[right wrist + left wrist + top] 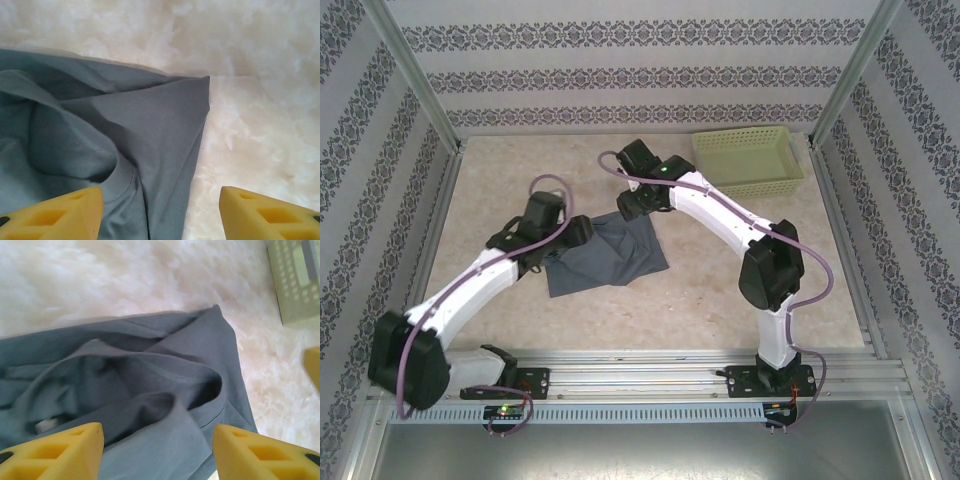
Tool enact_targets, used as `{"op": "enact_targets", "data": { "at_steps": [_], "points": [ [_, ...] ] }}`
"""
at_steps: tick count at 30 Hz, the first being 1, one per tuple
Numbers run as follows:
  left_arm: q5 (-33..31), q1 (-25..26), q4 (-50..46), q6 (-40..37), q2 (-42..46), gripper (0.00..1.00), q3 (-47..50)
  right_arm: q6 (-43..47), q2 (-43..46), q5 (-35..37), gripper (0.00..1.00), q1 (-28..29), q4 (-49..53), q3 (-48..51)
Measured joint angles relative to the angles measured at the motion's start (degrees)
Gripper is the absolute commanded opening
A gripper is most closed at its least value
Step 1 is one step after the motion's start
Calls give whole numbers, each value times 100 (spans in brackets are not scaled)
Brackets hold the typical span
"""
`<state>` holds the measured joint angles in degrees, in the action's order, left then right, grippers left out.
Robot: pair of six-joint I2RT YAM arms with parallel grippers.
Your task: Fold the inside-out t-shirt
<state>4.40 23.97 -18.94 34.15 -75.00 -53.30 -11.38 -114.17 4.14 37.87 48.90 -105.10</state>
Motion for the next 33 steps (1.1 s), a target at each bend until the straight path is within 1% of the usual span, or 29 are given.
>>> {"op": "enact_targets", "data": {
  "at_steps": [3, 5, 7, 9, 12, 15, 18, 22, 25, 27, 29, 33],
  "points": [
    [-39, 251, -48, -212, -765, 59, -372, -76, -48, -297, 63, -173, -275, 245],
    [-66, 313, -85, -273, -1086, 56, -424, -96, -149, -444, 63, -225, -498, 232],
    [-162, 337, -168, -310, -1250, 49, -413, -109, -341, -605, 62, -278, -682, 138],
    [-280, 330, -170, -330, -1281, 40, -330, -122, -647, -782, 60, -328, -861, 0],
    [-365, 286, -120, -251, -1207, 27, -48, -155, -1224, -960, 58, -367, -964, -326],
    [-435, 125, -13, -76, -872, 21, 614, -203, -1788, -1019, 56, -404, -957, -667],
    [-581, -17, 0, 107, -286, 16, 1322, -269, -2107, -1003, 53, -457, -922, -767],
    [-588, -214, 114, 264, 280, 15, 1875, -518, -2109, -988, 51, -568, -944, -599],
    [-437, -586, 243, 310, 264, 14, 2006, -802, -1720, -914, 49, -662, -1281, 122],
    [-376, -767, 374, 310, 188, 14, 2006, -1084, -1224, -826, 48, -719, -1530, 933],
    [-313, -846, 463, 267, 61, 14, 1954, -1419, -660, -785, 46, -782, -1823, 1856],
    [-94, -925, 551, 74, -483, 16, 1488, -2151, 540, -772, 46, -798, -2459, 3663]
  ]
}}
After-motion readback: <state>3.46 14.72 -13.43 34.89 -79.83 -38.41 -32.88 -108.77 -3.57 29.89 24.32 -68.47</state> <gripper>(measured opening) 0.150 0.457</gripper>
